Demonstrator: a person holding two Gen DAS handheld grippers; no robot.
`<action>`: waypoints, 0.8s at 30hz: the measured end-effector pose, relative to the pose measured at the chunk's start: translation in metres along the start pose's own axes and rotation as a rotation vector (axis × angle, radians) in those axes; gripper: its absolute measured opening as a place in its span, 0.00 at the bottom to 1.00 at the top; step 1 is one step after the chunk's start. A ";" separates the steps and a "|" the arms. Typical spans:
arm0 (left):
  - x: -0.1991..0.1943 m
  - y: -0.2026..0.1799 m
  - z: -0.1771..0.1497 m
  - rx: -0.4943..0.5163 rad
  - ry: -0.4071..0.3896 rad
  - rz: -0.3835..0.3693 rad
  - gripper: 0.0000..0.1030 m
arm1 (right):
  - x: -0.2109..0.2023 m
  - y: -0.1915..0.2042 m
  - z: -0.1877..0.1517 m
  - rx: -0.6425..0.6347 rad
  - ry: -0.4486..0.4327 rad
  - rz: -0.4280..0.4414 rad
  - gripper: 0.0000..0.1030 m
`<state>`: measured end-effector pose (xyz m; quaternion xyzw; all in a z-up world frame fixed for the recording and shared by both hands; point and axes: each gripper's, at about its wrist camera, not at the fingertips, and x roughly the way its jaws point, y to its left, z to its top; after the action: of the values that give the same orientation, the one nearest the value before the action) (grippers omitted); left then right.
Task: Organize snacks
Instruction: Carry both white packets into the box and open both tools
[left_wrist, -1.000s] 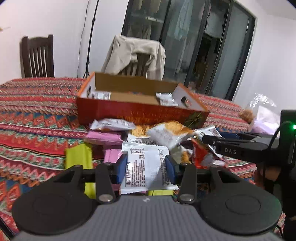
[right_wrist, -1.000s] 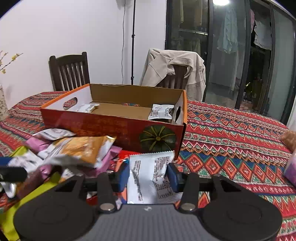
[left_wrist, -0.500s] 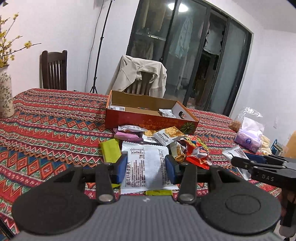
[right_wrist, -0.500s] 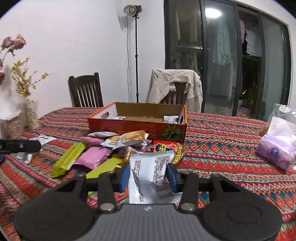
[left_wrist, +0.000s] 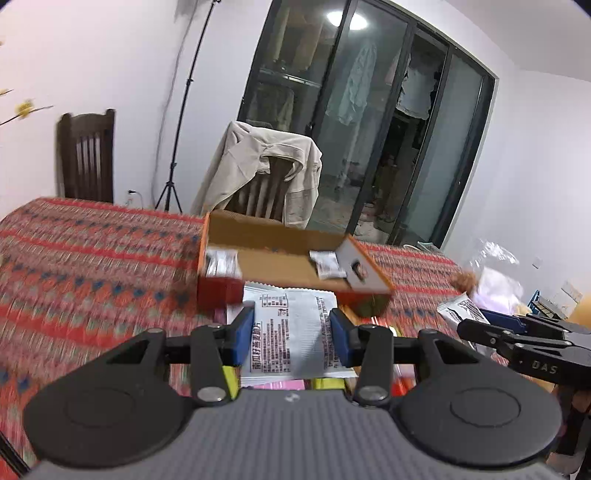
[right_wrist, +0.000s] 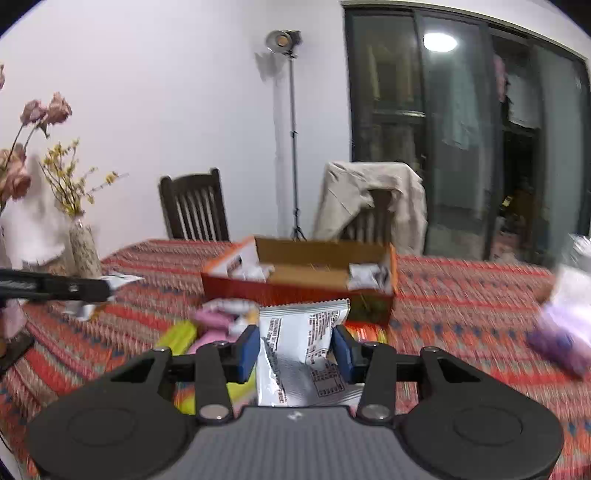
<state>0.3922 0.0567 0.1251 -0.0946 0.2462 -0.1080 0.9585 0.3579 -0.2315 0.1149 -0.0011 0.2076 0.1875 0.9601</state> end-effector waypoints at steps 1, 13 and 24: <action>0.018 0.004 0.016 0.004 0.007 0.009 0.43 | 0.011 -0.005 0.012 0.006 -0.004 0.017 0.41; 0.284 0.052 0.118 0.009 0.217 0.136 0.44 | 0.258 -0.067 0.143 0.060 0.171 0.035 0.42; 0.390 0.069 0.099 0.156 0.385 0.256 0.47 | 0.441 -0.095 0.112 0.133 0.472 -0.031 0.43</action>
<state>0.7859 0.0361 0.0178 0.0338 0.4251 -0.0204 0.9043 0.8091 -0.1524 0.0341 0.0151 0.4382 0.1533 0.8856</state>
